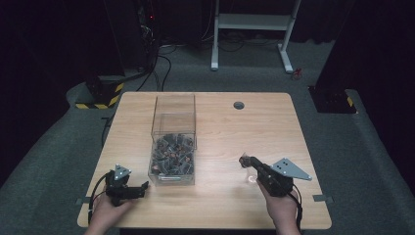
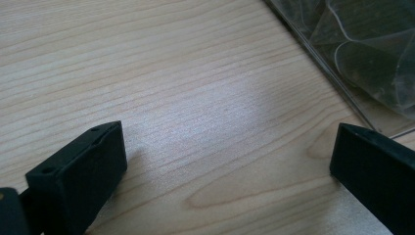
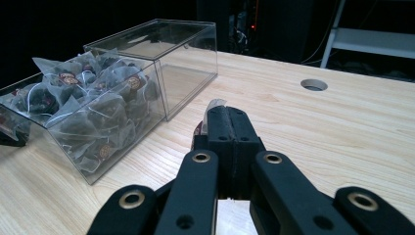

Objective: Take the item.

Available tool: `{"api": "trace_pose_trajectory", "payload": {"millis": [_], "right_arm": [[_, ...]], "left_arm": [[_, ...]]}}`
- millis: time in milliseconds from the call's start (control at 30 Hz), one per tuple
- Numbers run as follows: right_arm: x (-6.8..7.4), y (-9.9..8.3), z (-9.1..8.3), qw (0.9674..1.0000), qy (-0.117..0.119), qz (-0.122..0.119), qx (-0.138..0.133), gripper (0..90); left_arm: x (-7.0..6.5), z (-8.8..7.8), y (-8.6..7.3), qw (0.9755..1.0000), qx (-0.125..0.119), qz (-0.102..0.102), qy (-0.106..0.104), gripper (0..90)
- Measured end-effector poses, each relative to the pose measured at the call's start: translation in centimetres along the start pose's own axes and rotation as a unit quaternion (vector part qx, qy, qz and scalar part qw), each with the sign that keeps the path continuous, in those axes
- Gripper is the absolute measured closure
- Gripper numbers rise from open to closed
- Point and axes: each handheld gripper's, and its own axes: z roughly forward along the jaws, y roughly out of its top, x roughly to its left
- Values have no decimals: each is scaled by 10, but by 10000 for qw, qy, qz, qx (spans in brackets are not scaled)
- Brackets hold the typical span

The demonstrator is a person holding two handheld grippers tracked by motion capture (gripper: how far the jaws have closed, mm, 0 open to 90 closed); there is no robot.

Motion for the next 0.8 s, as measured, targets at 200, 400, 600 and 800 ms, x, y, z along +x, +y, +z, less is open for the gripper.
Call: {"api": "trace_pose_trajectory", "payload": {"millis": [200, 400, 600, 800], "right_arm": [[-2, -1, -6, 10000, -79, -4, -37, 900], [-7, -3, -12, 9998, -177, 79, -25, 900], [-11, -7, -14, 9996, -230, 139, 9, 900], [-17, -13, -14, 9994, -274, 198, 73, 900]], "left_arm": [[0, 0, 0, 10000, 5, 21, 10, 6], [1, 0, 1, 10000, 9, 35, 20, 6], [1, 1, 1, 10000, 8, -1, 11, 6], [1, 1, 2, 10000, 10, 4, 37, 6]]}}
